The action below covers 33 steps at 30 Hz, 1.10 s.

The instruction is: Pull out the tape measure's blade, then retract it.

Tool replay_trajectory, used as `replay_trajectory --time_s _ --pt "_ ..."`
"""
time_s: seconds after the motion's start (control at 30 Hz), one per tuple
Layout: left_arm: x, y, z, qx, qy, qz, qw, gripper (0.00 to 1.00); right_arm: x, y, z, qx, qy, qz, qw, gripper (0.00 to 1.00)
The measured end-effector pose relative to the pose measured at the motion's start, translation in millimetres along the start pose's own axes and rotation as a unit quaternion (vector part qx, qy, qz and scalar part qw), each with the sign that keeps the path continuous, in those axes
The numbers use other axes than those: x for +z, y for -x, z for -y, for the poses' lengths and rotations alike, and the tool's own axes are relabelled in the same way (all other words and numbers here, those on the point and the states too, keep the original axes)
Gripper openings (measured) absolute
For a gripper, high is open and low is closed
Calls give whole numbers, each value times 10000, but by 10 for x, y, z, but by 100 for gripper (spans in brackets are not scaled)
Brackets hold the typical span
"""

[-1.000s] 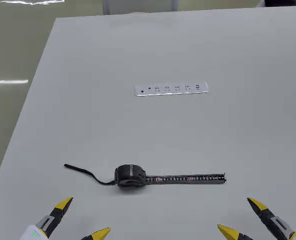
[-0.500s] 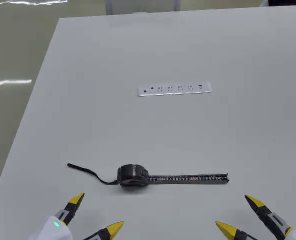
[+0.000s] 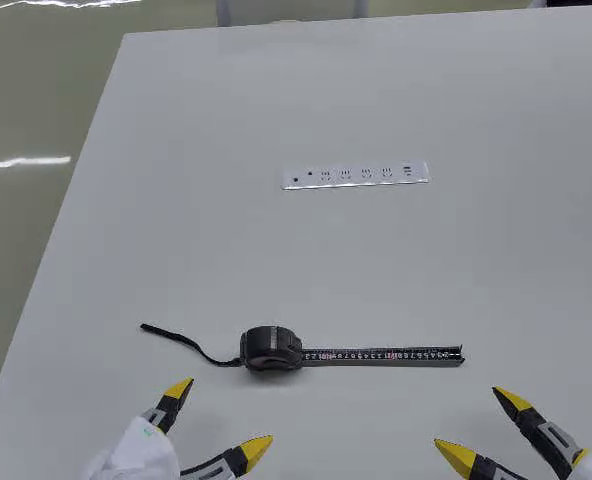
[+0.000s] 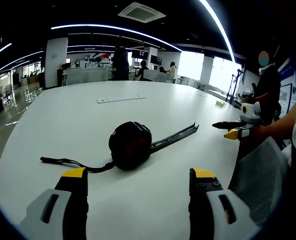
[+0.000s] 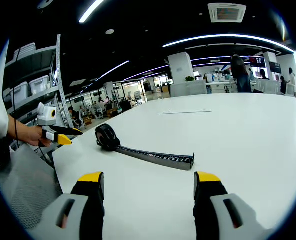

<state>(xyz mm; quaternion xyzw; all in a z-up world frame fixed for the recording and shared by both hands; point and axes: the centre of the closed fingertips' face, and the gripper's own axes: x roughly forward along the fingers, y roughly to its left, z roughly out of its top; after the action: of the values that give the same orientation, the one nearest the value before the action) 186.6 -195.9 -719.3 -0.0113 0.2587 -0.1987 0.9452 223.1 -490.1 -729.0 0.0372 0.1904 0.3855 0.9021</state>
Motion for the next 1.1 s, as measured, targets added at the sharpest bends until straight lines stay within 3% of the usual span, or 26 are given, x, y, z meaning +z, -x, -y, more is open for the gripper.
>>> replay_trajectory --time_s 0.37,0.67,0.77,0.83,1.1 --pt "8 -151 4 145 -35 -58 9999 86 38 -58 15 19 22 19 10000 74" --pt "38 -252 -5 252 148 -86 9995 90 69 -117 88 13 50 5 10000 74" --pt "81 -279 -61 408 389 10 9984 91 73 -132 125 14 60 -13 10000 74" --pt "91 -312 -57 383 558 27 9977 91 81 -142 147 30 71 -12 10000 74" --pt "114 -419 -49 455 626 7 9970 93 105 -190 234 53 114 -56 9999 74"
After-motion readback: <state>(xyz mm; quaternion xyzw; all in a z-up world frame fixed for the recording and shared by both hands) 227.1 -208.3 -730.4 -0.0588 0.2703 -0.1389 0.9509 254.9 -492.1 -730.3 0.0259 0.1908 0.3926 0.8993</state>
